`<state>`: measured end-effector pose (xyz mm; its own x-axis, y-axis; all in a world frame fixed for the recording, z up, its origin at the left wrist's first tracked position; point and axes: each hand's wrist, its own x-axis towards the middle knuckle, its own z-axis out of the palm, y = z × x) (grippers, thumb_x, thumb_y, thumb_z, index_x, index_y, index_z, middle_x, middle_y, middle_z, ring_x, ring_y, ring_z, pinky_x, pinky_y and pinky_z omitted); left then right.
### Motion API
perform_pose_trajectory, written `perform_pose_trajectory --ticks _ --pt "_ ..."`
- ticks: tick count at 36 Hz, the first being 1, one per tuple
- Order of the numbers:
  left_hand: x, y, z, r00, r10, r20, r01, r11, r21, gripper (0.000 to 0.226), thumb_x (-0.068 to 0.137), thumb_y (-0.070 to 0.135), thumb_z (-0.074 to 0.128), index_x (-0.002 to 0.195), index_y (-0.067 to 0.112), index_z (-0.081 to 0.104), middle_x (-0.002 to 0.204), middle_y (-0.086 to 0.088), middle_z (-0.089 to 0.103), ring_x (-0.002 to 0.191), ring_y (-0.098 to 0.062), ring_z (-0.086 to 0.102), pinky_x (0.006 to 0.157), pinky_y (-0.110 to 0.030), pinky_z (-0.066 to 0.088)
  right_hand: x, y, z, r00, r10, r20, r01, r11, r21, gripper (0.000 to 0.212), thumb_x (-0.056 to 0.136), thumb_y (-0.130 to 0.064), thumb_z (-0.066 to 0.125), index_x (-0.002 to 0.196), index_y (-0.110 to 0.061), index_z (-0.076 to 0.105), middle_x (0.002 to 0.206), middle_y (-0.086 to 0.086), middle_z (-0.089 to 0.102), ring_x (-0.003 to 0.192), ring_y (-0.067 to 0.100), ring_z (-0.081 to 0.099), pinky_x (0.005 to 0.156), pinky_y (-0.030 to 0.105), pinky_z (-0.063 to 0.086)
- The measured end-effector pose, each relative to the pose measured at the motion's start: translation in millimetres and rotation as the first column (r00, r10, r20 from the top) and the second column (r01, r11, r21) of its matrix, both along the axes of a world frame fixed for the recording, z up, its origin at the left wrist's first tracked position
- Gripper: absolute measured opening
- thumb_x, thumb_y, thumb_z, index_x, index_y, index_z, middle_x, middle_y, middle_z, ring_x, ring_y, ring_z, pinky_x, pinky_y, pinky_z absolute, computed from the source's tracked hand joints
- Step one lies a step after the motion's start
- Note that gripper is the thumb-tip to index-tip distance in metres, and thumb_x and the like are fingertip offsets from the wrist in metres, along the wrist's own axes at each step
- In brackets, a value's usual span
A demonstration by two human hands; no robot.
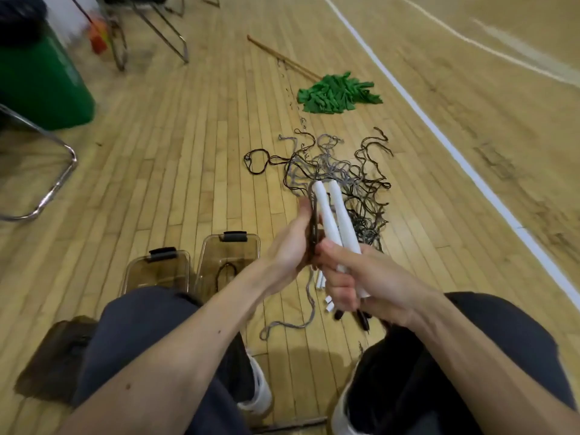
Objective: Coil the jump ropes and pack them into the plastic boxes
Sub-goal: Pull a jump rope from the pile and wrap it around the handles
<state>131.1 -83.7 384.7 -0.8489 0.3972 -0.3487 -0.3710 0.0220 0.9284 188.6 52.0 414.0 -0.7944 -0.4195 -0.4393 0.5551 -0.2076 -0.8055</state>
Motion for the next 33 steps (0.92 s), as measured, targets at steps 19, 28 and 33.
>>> perform_pose_trajectory --ticks 19,28,33 --pt "18.9 -13.8 -11.3 0.650 -0.638 -0.414 -0.015 0.534 -0.846 0.022 0.104 0.041 0.043 0.095 0.022 0.048 0.071 0.005 0.053 0.069 -0.020 0.052 0.059 -0.039 0.038 0.0 31.7 -40.6 0.985 0.041 -0.169 0.074 0.783 0.617 0.031 0.101 -0.035 0.059 0.084 -0.010 0.055 0.062 -0.001 0.044 0.044 0.008 0.037 0.043 0.023 0.037" --pt "21.3 -17.8 -10.3 0.348 -0.878 -0.330 -0.089 0.319 -0.944 0.034 0.106 0.040 0.039 0.112 0.018 0.063 0.112 0.004 0.060 0.094 -0.019 0.059 0.073 -0.036 0.050 5.6 39.2 -59.2 0.949 0.315 -0.008 -0.181 0.564 0.805 0.030 0.101 -0.033 0.061 0.098 -0.003 0.056 0.067 0.004 0.047 0.040 0.009 0.039 0.042 0.023 0.038" --pt "19.1 -22.4 -12.7 0.272 -0.837 -0.475 -0.047 0.482 -0.875 0.028 0.098 0.037 0.059 0.093 0.013 0.072 0.081 0.011 0.045 0.069 -0.013 0.047 0.061 -0.028 0.032 6.2 41.6 -58.7 0.901 0.410 0.146 -0.358 0.509 0.783 0.033 0.099 -0.036 0.062 0.097 -0.003 0.064 0.072 0.005 0.052 0.048 0.013 0.044 0.049 0.028 0.041"
